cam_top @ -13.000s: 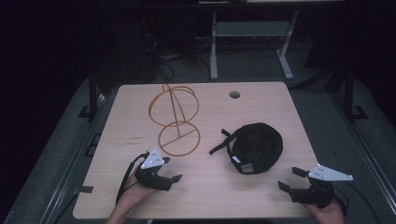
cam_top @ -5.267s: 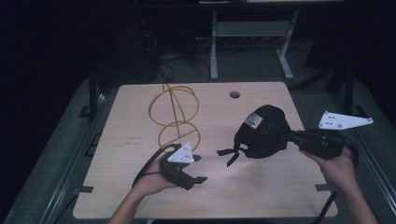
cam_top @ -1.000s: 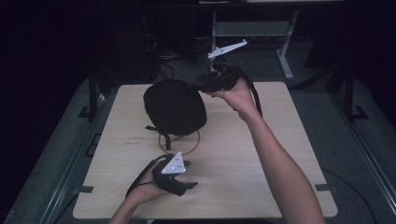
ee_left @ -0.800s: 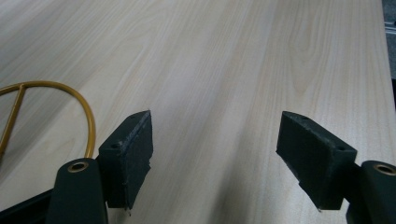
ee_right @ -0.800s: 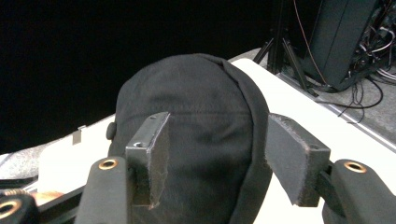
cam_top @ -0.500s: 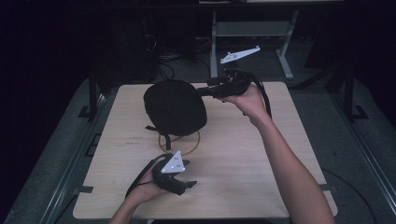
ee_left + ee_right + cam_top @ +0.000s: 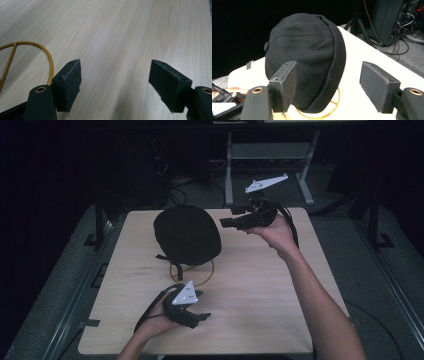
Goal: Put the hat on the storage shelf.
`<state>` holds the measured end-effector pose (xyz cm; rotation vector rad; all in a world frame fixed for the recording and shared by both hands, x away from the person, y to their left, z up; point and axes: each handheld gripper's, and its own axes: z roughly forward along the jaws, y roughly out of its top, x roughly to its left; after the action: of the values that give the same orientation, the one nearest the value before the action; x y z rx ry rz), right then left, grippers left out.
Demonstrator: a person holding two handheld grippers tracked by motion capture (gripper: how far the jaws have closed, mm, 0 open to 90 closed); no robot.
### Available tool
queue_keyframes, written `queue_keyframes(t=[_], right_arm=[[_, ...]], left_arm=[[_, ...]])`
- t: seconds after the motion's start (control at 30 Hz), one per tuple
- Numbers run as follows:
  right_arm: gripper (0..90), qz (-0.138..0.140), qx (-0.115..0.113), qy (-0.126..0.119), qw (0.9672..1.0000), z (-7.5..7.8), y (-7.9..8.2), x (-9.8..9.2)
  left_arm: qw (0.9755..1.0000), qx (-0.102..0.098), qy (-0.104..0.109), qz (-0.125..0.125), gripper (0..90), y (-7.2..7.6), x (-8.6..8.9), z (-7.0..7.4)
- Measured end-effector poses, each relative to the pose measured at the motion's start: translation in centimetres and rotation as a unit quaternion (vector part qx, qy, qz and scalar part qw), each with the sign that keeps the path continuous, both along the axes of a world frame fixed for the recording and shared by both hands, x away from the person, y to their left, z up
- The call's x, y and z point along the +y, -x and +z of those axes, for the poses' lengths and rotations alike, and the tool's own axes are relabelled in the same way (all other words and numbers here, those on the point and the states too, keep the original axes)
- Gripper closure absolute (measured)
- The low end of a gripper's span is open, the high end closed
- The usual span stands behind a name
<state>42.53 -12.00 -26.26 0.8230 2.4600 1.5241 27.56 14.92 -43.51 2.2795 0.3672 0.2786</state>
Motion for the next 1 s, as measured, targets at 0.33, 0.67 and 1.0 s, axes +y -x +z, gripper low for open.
queue_keyframes(t=[0.33,0.67,1.0], right_arm=[[27.2,-0.01,0.01,-0.003,0.9999,-1.0,0.3,-1.3],[24.9,-0.018,0.019,-0.002,0.9997,-2.1,1.0,-3.0],[23.5,-0.025,0.034,0.007,0.9991,-3.9,2.2,-4.9]], left_arm=[[1.0,0.002,0.008,0.005,25.7,0.0,0.1,-0.1],[1.0,0.001,0.004,0.002,25.1,0.0,-0.1,-0.2],[0.9999,0.005,0.011,0.007,25.1,0.0,-0.2,-0.3]])
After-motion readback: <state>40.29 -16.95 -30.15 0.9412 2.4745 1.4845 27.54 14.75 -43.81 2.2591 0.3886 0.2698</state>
